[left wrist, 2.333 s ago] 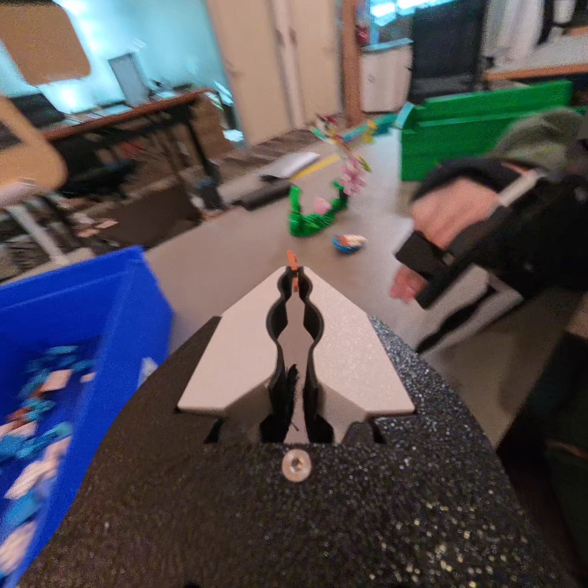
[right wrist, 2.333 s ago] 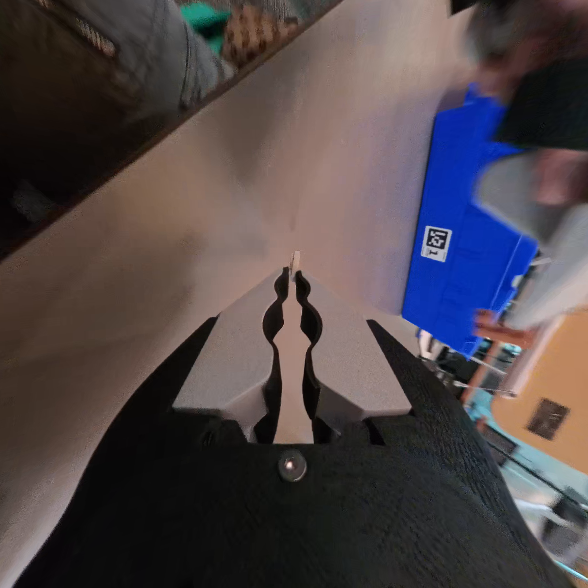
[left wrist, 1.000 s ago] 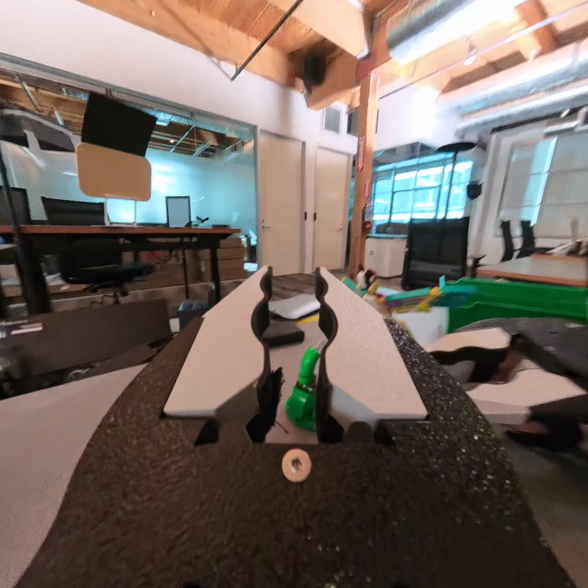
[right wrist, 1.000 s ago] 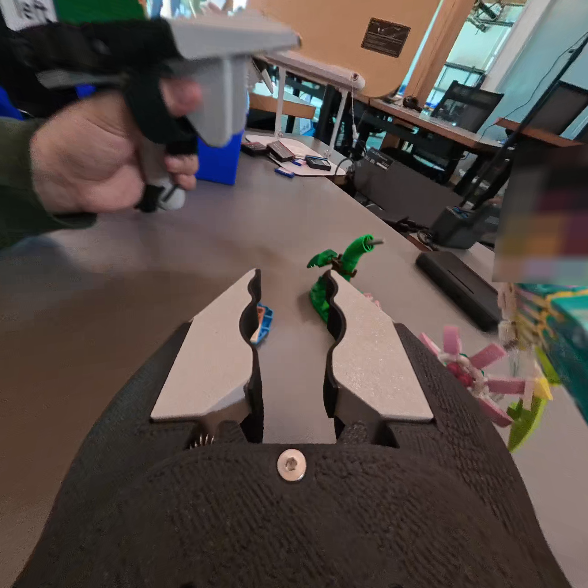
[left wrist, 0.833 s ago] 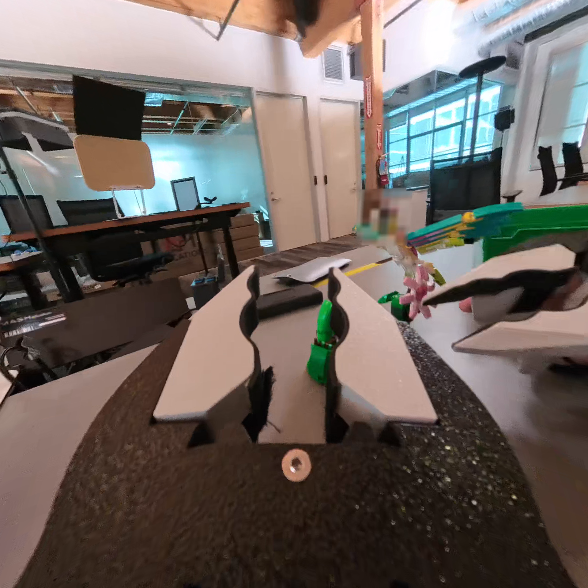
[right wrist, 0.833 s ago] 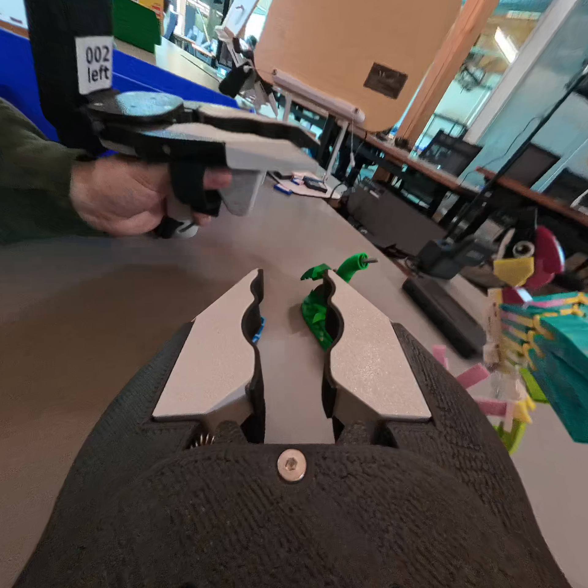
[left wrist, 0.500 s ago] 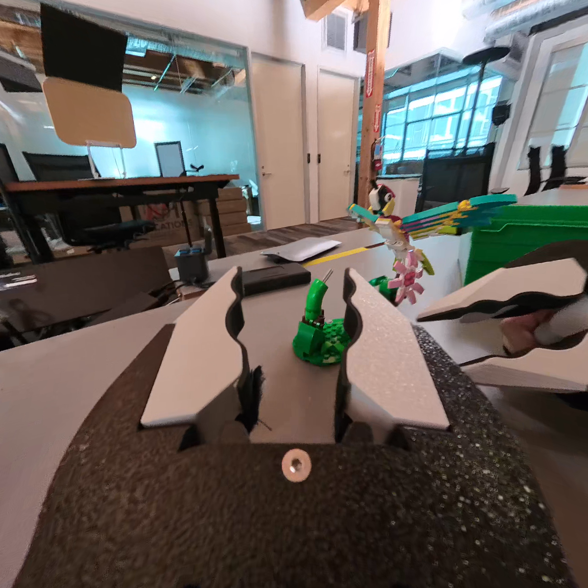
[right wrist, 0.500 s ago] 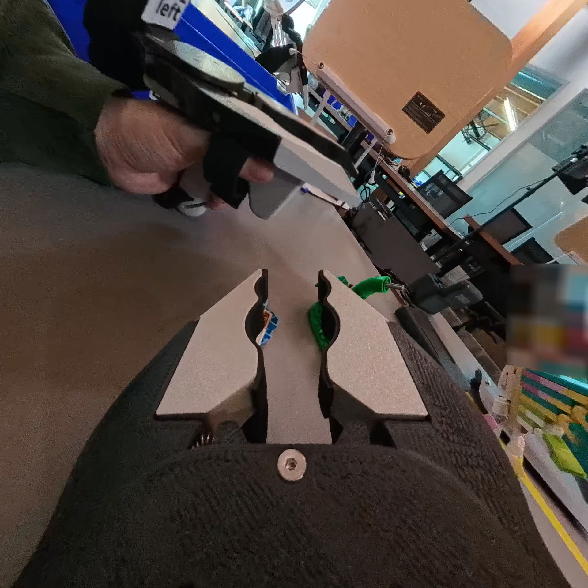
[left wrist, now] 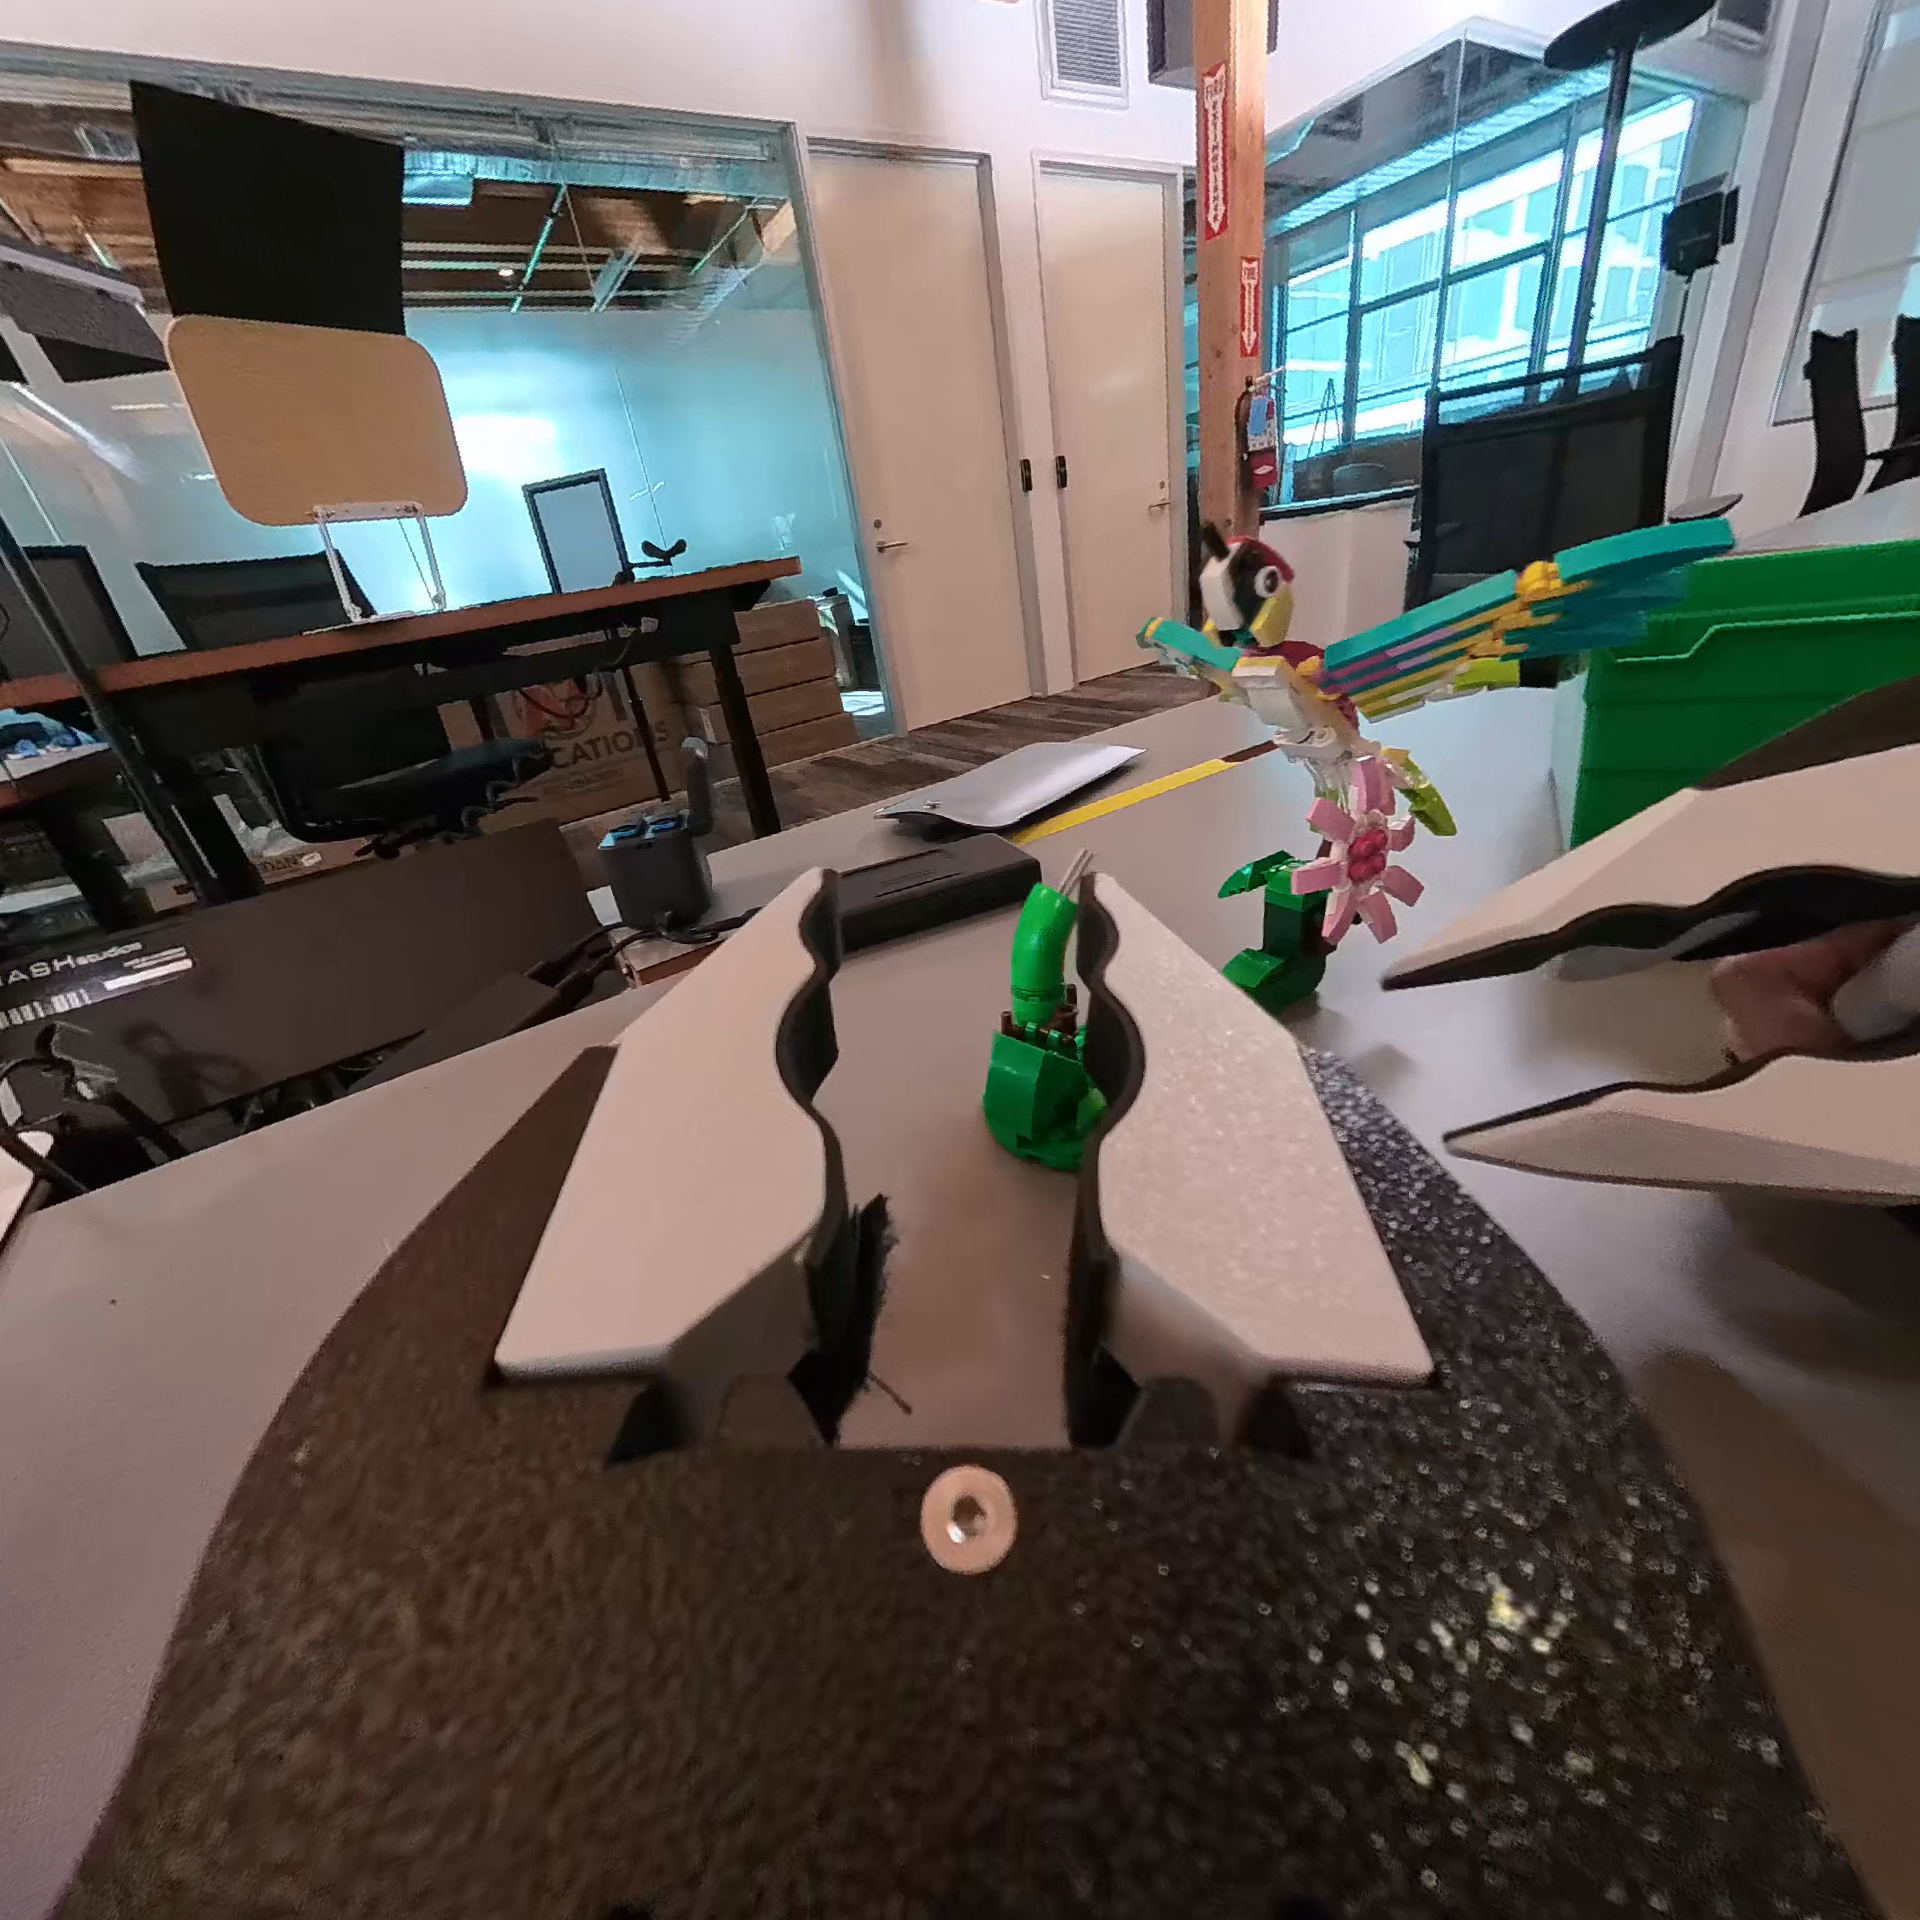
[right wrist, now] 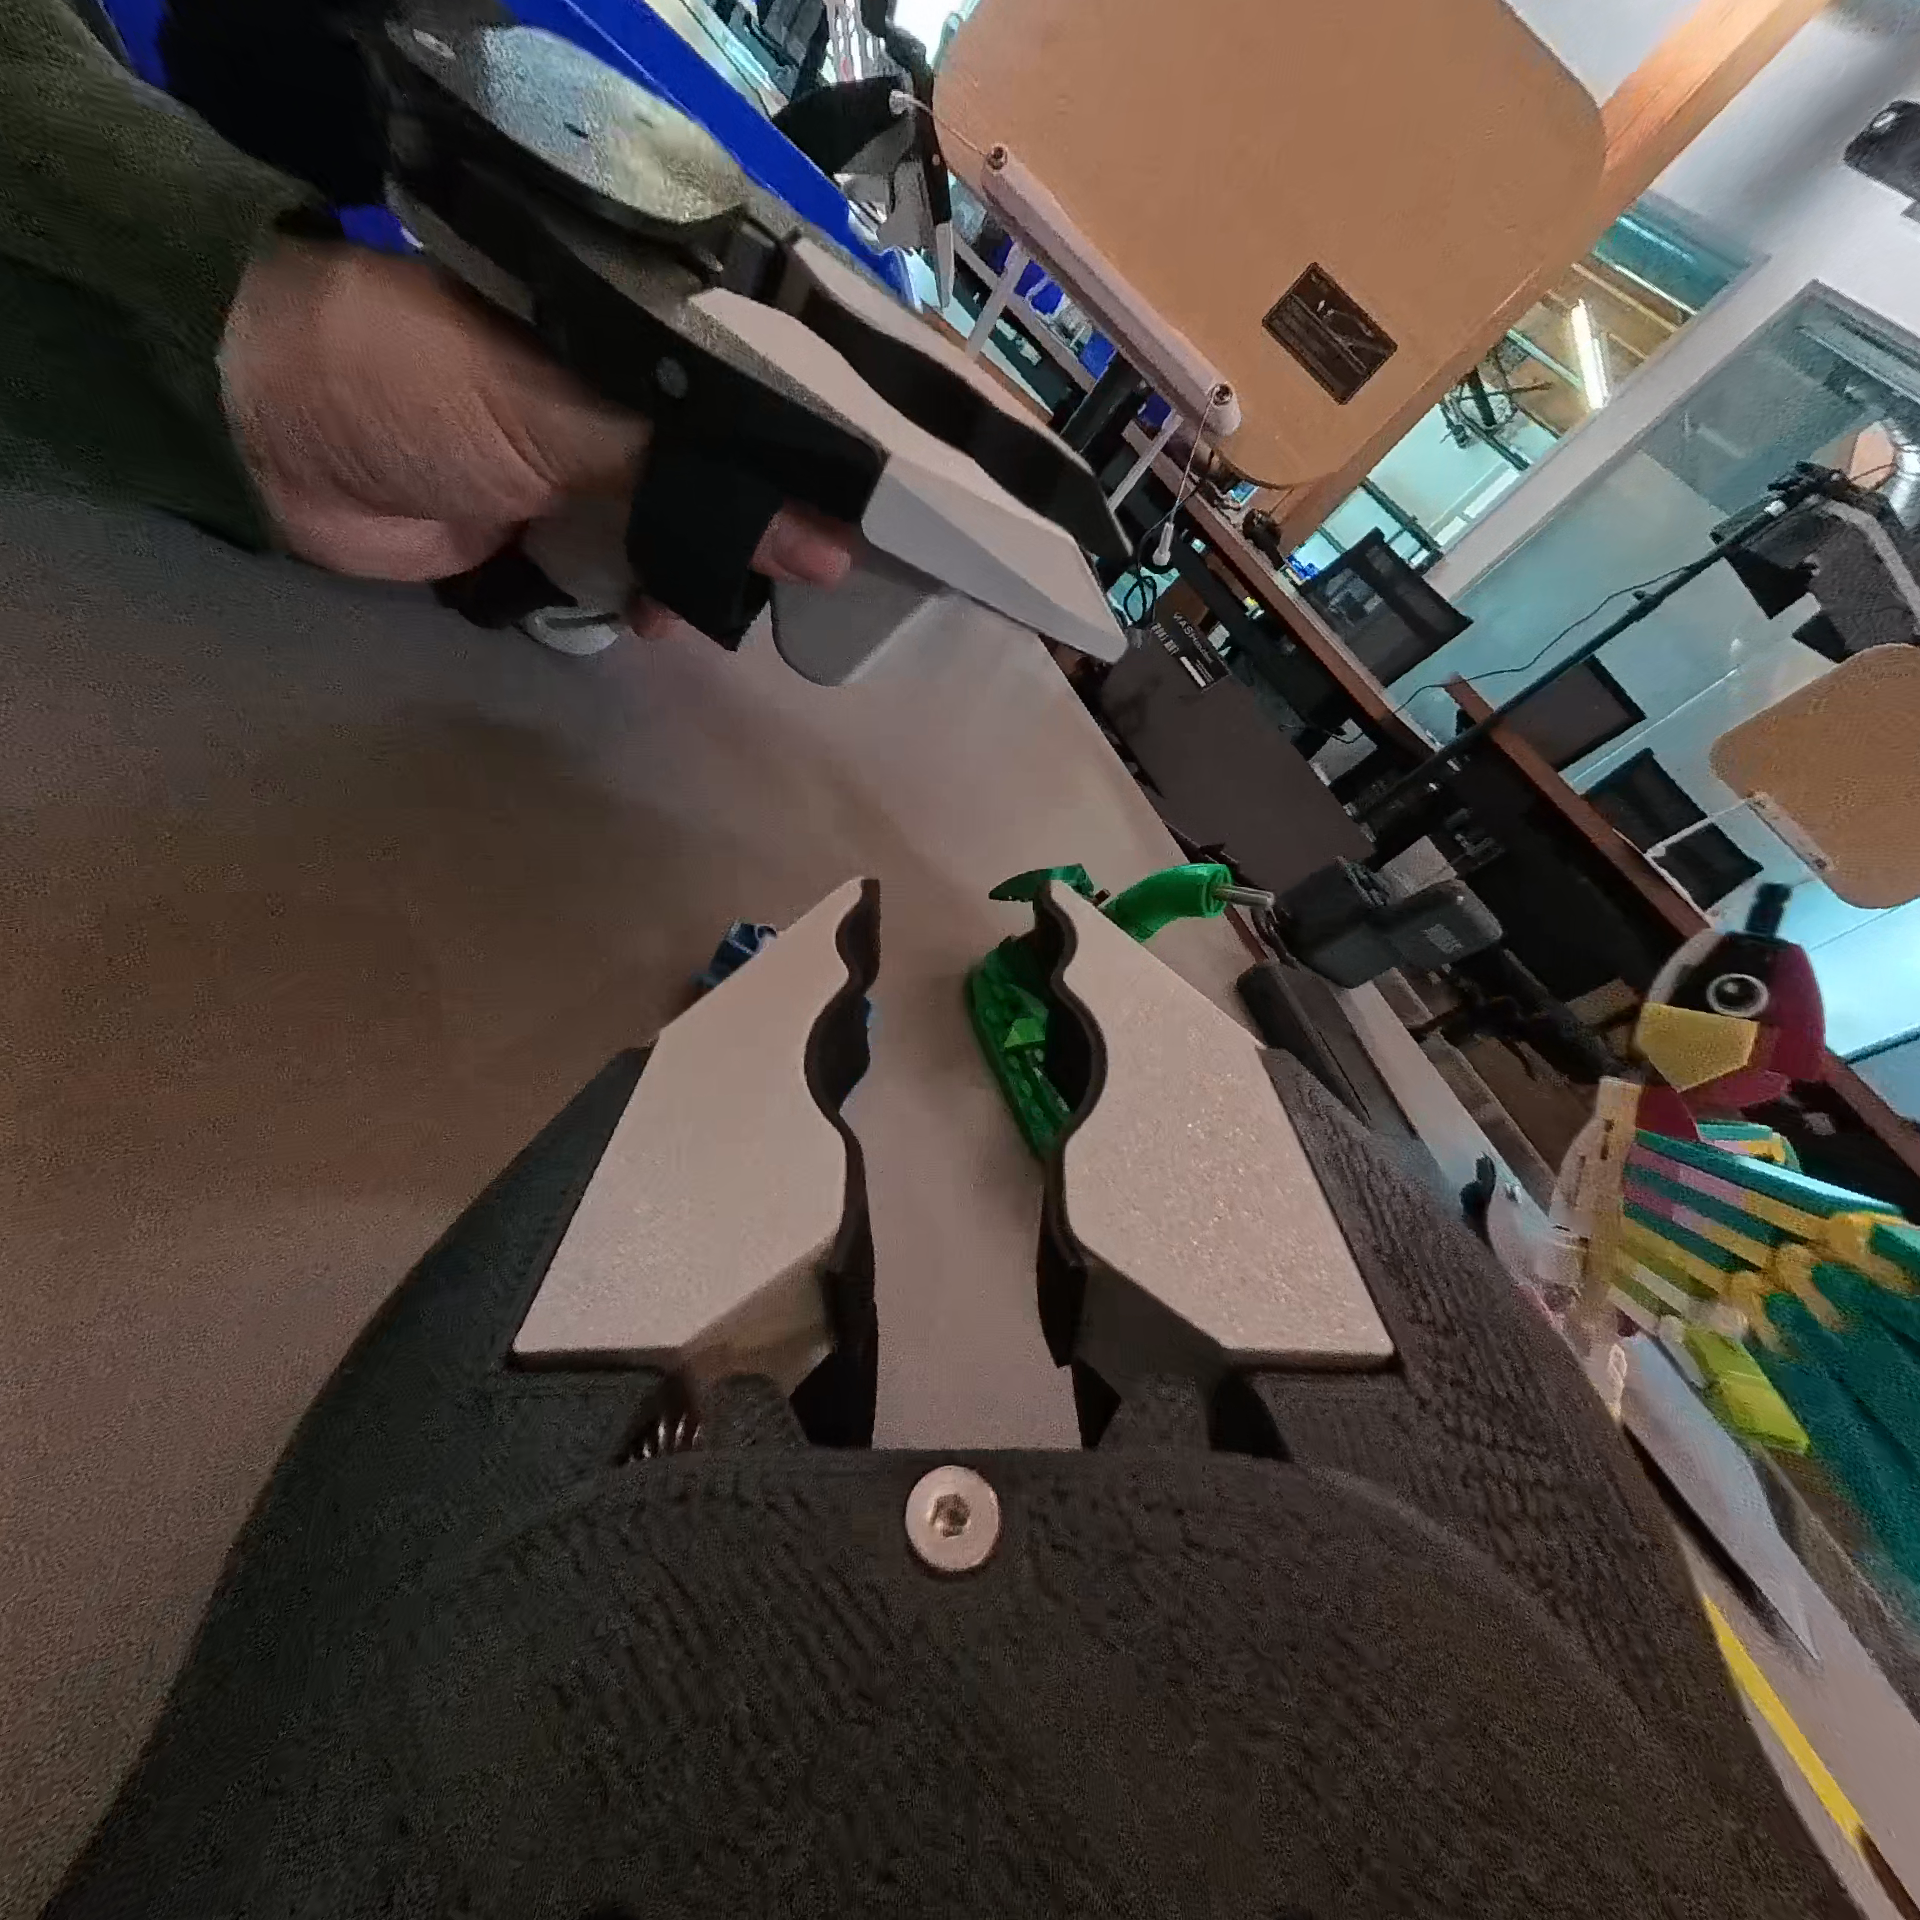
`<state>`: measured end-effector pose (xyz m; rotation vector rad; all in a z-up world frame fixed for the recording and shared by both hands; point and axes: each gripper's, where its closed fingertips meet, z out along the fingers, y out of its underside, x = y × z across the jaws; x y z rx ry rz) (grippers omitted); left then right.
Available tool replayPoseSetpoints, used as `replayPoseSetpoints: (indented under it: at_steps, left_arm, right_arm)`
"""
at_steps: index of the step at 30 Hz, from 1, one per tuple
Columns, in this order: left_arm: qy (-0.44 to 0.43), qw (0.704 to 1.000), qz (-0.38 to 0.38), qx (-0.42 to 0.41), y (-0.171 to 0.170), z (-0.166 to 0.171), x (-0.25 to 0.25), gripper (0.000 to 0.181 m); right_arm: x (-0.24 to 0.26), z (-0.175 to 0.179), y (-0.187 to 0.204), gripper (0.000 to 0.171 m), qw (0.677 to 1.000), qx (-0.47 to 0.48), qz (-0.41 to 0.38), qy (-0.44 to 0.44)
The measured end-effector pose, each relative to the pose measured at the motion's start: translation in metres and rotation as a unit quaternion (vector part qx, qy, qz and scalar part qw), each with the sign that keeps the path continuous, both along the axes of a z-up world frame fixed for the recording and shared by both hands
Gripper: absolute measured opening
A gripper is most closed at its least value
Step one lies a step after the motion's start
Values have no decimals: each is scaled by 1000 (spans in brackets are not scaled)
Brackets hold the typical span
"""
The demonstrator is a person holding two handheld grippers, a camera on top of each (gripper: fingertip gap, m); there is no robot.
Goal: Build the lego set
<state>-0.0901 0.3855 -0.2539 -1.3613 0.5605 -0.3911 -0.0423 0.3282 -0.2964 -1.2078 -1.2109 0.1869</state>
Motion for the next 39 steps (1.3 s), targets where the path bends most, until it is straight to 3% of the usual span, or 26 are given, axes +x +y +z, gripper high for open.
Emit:
replayPoseSetpoints:
  at_steps: [1,7,12,16,20,23,25,28,31,36,39]
  left_arm:
    - [5,1000,0,2,-1,0,1,41]
    - [1,1000,2,5,-1,1,0,39]
    - [-5,1000,2,8,-1,2,-1,38]
    - [86,994,28,53,-3,-1,3,35]
    - [262,945,65,187,-15,4,18,29]
    - [387,869,79,299,-29,3,32,20]
    - [423,841,75,330,-35,1,40,18]
    - [436,830,72,340,-38,-1,44,17]
    - [443,827,74,339,-37,-2,43,18]
    - [446,822,73,347,-40,-2,47,44]
    - [447,823,69,344,-40,-4,48,48]
  right_arm:
    - [0,-1,1,27,1000,2,-3,-3]
    - [2,0,7,26,1000,8,-26,-4]
    - [6,13,9,23,998,-7,-42,50]
    - [7,14,10,23,997,-9,-42,58]
    - [7,21,5,22,997,-10,-28,77]
    - [16,62,0,22,990,39,-29,134]
    - [18,88,-9,22,984,74,-22,160]
    - [16,103,-18,21,980,106,-26,169]
    - [5,94,-22,20,982,106,-21,153]
    - [-3,79,-21,20,986,86,-16,139]
    - [-1,78,-20,20,986,76,-15,149]
